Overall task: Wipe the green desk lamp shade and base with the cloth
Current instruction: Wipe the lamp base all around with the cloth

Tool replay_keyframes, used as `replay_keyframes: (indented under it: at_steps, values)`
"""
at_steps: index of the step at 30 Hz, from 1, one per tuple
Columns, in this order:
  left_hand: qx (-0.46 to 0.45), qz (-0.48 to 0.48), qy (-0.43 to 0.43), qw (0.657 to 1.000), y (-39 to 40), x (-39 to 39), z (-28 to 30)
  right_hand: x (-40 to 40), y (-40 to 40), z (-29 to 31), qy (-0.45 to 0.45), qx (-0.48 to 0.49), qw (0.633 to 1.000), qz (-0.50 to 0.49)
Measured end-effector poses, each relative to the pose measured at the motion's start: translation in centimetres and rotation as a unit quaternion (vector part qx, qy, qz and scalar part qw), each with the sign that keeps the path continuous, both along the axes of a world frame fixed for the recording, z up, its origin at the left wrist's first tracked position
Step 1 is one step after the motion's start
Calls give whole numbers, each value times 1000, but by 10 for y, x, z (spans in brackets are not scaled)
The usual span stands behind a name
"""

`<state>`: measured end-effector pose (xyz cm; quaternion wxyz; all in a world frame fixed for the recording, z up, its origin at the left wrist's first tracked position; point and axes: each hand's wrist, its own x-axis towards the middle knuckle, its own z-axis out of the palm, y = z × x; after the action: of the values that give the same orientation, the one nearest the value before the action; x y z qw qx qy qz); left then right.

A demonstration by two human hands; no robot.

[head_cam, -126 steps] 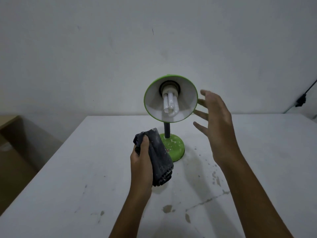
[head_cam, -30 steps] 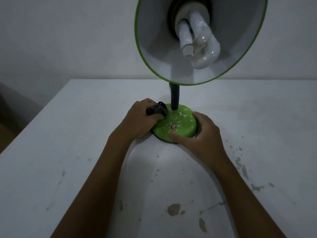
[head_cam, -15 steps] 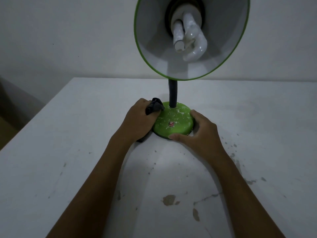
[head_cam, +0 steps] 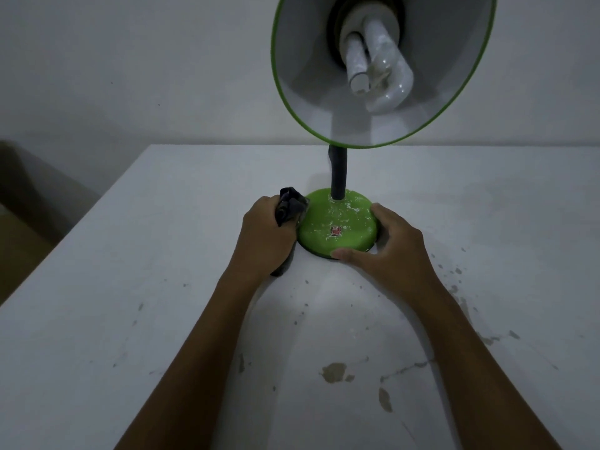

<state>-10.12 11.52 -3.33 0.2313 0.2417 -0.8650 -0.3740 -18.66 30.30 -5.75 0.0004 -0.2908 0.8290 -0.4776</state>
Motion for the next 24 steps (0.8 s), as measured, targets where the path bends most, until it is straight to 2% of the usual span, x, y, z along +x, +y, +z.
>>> replay_keyframes:
  at_steps: [3, 6, 8, 12, 19, 21, 24]
  values:
    - [24, 3, -39, 999, 5, 2, 2, 2, 1, 1, -3, 5, 1000, -10]
    - [142, -22, -65, 987, 5, 8, 9, 3, 0, 2, -14, 10, 1000, -7]
    - [184, -7, -38, 982, 5, 9, 13, 2, 2, 2, -16, 17, 1000, -6]
    - [156, 25, 6, 987, 12, 4, 14, -1, 6, 5, -16, 27, 999, -5]
    - [65, -96, -105, 988, 16, 9, 17, -1, 2, 6, -42, -31, 998, -29]
    - [39, -80, -101, 991, 15, 9, 16, -2, 2, 5, -24, -17, 999, -37]
    - [-50, -15, -60, 997, 19, 5, 12, -4, 2, 4, -3, -3, 999, -33]
